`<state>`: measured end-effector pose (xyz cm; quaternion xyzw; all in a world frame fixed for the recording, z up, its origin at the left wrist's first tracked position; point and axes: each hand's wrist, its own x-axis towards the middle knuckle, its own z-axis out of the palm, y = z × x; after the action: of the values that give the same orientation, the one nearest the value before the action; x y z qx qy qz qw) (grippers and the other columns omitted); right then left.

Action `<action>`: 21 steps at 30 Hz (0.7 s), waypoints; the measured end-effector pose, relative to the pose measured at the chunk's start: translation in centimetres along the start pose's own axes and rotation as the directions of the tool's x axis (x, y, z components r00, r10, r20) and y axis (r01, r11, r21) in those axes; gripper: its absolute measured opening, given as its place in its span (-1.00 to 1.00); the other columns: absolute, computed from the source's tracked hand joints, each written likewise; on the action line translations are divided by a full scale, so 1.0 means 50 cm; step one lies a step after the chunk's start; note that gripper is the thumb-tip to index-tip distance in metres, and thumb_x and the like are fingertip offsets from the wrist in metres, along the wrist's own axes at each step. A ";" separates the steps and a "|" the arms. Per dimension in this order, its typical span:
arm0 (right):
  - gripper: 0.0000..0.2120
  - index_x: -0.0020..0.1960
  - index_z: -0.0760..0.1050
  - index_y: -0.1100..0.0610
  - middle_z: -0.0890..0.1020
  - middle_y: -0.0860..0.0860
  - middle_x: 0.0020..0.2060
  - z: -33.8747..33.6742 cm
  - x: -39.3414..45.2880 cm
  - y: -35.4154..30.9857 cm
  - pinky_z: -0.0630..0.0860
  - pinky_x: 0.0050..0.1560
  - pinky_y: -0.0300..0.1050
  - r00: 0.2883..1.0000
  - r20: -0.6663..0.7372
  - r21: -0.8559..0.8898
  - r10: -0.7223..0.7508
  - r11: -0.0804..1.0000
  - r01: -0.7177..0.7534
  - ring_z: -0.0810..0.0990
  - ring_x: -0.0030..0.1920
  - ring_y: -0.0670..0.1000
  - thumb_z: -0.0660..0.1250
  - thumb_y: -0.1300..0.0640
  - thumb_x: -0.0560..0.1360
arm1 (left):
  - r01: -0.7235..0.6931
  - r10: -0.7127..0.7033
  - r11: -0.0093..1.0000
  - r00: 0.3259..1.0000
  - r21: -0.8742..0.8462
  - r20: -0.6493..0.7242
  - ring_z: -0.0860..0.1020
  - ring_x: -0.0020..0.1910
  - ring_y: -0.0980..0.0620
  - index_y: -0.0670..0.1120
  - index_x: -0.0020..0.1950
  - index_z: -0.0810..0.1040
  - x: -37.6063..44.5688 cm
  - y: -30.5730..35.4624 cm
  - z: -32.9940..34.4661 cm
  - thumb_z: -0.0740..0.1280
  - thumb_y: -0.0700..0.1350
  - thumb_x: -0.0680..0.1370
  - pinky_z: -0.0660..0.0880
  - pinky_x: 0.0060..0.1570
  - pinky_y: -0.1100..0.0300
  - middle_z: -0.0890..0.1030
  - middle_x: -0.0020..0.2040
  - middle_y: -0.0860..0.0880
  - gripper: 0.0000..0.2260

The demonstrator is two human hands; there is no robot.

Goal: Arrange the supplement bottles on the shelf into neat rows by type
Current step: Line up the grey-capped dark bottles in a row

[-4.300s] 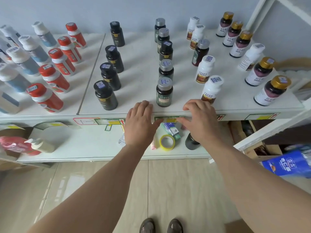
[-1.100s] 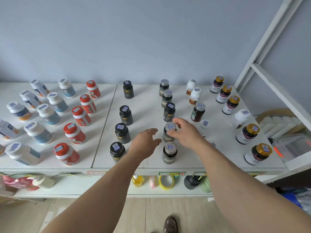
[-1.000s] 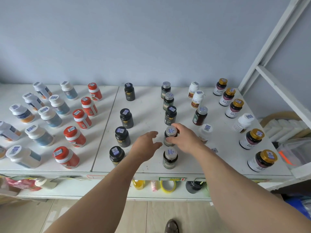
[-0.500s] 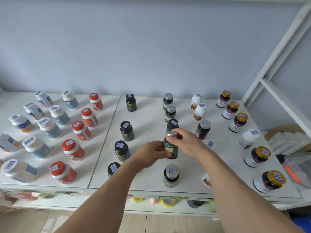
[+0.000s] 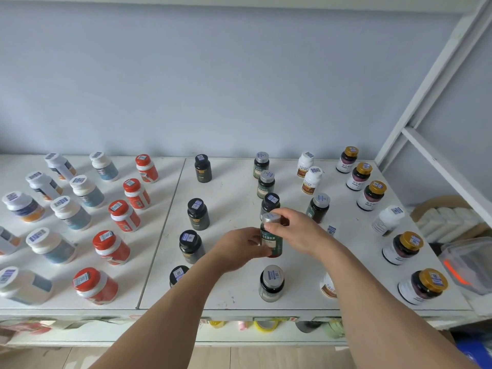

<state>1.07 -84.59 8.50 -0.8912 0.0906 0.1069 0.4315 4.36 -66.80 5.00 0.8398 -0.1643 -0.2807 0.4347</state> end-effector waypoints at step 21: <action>-0.42 0.37 0.39 -0.09 0.60 -0.12 0.16 0.058 -0.026 0.053 0.45 0.31 -0.04 0.995 0.051 0.088 0.088 0.992 -0.092 0.55 0.19 -0.09 0.50 0.07 0.41 | -0.087 0.152 0.786 0.987 0.612 -0.055 0.46 0.29 -0.01 0.03 0.47 0.33 0.005 -0.013 -0.026 0.30 0.03 0.58 0.42 0.20 0.12 0.49 0.35 0.05 -0.54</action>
<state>-1.19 -83.86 5.10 -0.8631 0.1250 0.1430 0.4680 5.38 -65.74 4.97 0.9358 -0.2763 -0.1419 0.1665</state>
